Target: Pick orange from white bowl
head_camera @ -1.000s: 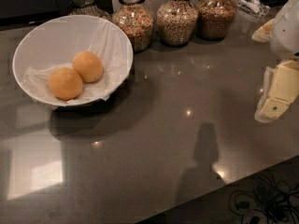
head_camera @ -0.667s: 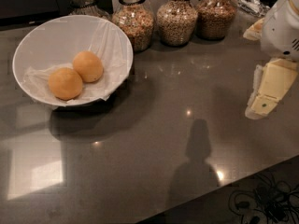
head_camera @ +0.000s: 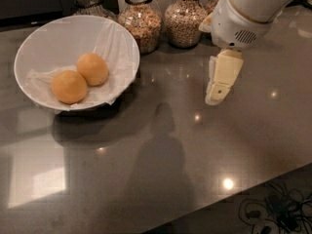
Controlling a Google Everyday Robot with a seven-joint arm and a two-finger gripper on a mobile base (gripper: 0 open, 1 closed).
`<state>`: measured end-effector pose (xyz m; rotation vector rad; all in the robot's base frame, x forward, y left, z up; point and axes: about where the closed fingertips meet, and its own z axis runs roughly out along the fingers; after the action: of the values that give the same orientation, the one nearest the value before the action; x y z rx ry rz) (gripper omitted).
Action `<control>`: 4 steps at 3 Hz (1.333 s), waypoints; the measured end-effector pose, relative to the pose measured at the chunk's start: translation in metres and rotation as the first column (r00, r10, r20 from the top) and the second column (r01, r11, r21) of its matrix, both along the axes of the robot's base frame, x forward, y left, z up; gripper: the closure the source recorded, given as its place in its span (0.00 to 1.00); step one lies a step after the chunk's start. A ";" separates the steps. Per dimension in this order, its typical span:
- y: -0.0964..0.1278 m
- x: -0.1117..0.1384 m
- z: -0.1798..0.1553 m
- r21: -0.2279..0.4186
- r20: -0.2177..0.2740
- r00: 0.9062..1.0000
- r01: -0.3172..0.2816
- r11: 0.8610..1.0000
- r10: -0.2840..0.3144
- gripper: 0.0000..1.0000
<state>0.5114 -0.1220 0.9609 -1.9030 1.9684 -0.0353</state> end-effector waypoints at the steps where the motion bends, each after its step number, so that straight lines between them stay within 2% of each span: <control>1: 0.037 0.017 0.001 0.023 0.032 0.996 -0.088 0.996 0.087 0.00; 2: 0.037 0.017 0.001 0.023 0.032 0.996 -0.088 0.996 0.087 0.00; 3: 0.049 0.025 -0.002 0.044 0.054 0.990 -0.131 0.990 0.129 0.00; 4: 0.088 0.052 -0.007 0.070 0.096 0.967 -0.242 0.968 0.235 0.00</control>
Offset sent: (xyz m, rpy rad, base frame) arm 0.0152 0.0322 0.0005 0.0215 -0.0270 0.0765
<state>0.5637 -0.0342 0.9538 -2.0352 1.6479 0.0277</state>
